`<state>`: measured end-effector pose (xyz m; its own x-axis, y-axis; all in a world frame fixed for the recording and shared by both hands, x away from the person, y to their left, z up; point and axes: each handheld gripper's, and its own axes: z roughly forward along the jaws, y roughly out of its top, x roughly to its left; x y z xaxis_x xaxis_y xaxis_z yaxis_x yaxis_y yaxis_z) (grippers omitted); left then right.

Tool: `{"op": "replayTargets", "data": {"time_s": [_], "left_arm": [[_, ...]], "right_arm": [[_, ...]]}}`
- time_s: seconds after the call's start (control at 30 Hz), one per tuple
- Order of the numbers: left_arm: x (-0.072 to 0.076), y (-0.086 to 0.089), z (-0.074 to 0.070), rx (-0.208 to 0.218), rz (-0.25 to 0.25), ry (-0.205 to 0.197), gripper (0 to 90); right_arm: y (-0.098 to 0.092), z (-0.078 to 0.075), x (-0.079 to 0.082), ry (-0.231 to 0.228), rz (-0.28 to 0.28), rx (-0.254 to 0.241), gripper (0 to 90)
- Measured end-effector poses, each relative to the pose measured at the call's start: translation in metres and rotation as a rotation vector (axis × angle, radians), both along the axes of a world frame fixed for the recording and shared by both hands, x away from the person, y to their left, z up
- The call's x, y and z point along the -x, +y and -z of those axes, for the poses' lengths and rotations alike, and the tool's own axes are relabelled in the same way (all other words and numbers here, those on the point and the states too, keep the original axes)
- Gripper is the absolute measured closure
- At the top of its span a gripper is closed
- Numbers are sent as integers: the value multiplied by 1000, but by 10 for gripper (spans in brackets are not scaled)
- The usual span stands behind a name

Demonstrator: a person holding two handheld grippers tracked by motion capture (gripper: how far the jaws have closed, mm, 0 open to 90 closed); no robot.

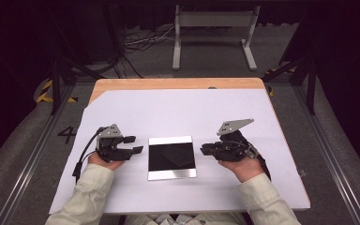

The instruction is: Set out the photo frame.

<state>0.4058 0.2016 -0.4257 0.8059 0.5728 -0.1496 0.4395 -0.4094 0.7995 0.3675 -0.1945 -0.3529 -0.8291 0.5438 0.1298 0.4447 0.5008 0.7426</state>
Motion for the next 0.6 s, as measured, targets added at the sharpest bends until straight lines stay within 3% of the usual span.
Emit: {"op": "replayTargets", "data": {"time_s": [0.5,0.6], "left_arm": [[-1,0,2,-2,-4,1,425],[-1,0,2,-6,-14,-17,427]], "right_arm": [[2,-11,-18,70,27,33,746],[4,-14,-24,90,28,44,738]]}}
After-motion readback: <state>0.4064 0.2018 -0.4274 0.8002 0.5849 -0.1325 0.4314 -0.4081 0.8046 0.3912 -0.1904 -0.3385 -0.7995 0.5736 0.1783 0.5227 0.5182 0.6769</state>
